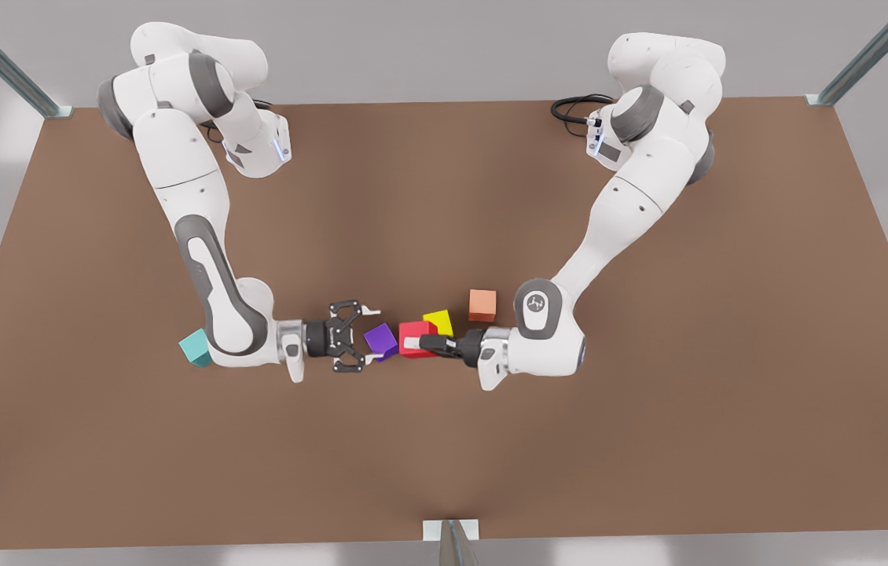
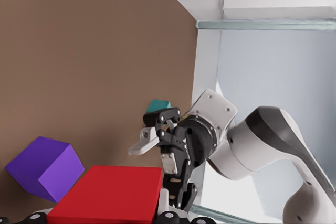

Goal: Pick up red wooden cube and pass to hand red wooden cube and place in blue wooden cube

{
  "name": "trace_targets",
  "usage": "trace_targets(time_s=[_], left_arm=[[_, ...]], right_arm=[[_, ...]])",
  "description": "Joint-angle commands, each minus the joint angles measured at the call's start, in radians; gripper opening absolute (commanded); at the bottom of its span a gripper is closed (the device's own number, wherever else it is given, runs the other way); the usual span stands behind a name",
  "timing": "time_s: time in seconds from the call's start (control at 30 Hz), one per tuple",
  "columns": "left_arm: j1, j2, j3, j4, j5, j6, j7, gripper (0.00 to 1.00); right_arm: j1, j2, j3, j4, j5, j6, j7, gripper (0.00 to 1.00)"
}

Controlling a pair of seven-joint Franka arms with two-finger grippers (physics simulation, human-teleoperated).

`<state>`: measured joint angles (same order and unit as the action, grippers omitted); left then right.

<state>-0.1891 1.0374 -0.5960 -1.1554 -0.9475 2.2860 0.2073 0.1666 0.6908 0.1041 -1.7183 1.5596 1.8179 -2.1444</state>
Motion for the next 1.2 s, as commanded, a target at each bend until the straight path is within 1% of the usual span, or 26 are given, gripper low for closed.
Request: trace_targets(time_s=[0.0, 0.17, 0.47, 0.53, 0.7, 0.77, 0.87, 1.1, 1.17], left_arm=[[0.0, -0.002, -0.001, -0.001, -0.039, 0.03, 0.182, 0.62], [0.0, -0.002, -0.001, -0.003, -0.037, 0.03, 0.184, 0.62], [-0.001, -0.005, -0.002, -0.004, -0.039, 0.03, 0.184, 0.62], [-0.001, -0.003, -0.001, -0.004, -0.039, 0.03, 0.184, 0.62], [-0.006, -0.003, -0.002, -0.004, -0.042, 0.032, 0.182, 0.62], [-0.029, -0.002, -0.002, -0.004, -0.043, 0.084, 0.182, 0.62], [-0.035, -0.002, -0.016, -0.004, -0.053, 0.112, 0.182, 0.63], [-0.036, 0.0, -0.016, -0.004, -0.053, 0.113, 0.182, 0.63], [-0.036, 0.0, -0.016, -0.004, -0.053, 0.115, 0.182, 0.63]], right_arm=[[0.004, 0.003, 0.0, 0.003, 0.039, 0.054, -0.608, 1.0], [0.018, 0.01, 0.022, 0.014, 0.085, 0.064, -0.585, 1.0], [0.031, 0.032, 0.023, 0.043, 0.146, 0.066, -0.568, 1.0], [0.031, 0.042, 0.046, 0.043, 0.152, 0.064, -0.568, 1.0], [0.033, 0.047, 0.063, 0.043, 0.171, 0.066, -0.568, 1.0], [0.033, 0.052, 0.065, 0.043, 0.18, 0.069, -0.569, 1.0], [0.037, 0.053, 0.065, 0.054, 0.18, 0.08, -0.568, 1.0], [0.037, 0.053, 0.078, 0.054, 0.18, 0.08, -0.566, 1.0], [0.039, 0.053, 0.078, 0.054, 0.18, 0.08, -0.566, 0.89]])
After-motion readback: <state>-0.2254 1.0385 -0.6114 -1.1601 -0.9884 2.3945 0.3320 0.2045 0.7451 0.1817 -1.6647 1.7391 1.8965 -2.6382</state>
